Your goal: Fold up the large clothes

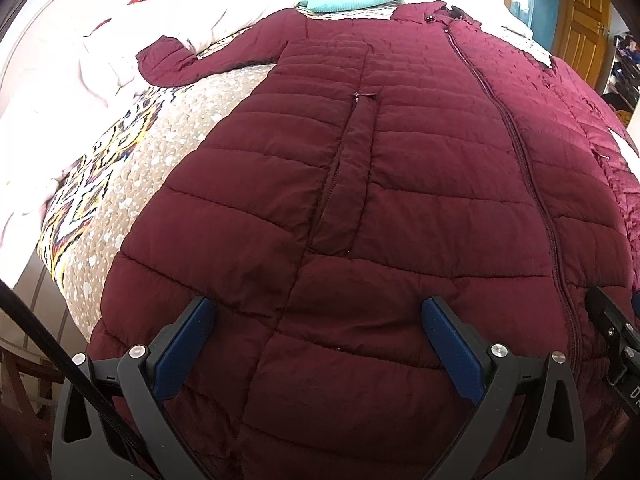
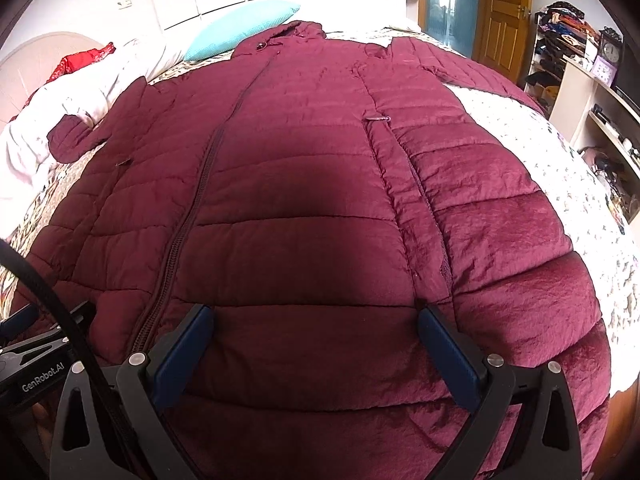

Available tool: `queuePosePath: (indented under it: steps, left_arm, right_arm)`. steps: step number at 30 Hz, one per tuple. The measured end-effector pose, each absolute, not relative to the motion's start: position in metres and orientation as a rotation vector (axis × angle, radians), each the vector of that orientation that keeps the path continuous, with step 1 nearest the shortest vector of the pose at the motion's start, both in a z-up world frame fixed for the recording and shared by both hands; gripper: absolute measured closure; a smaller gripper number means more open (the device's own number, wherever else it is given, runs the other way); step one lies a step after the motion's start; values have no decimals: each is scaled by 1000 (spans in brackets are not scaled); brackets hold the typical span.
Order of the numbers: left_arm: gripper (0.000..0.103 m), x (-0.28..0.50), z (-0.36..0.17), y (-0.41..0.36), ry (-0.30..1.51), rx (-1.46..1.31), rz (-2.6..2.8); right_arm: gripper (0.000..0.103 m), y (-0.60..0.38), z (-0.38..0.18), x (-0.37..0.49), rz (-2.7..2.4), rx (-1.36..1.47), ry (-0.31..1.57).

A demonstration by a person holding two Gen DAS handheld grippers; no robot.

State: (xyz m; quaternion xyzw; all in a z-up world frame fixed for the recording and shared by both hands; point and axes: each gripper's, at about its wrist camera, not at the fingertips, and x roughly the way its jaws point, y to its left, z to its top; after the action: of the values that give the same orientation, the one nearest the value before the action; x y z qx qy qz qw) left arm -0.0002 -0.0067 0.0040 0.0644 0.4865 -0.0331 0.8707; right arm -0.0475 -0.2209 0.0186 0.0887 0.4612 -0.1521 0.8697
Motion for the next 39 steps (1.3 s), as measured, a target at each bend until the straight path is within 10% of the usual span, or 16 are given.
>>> queuePosePath:
  steps: [39]
  left_arm:
    - [0, -3, 10, 0, 1057, 170, -114]
  right_arm:
    - [0, -220, 19, -45, -324, 205, 999]
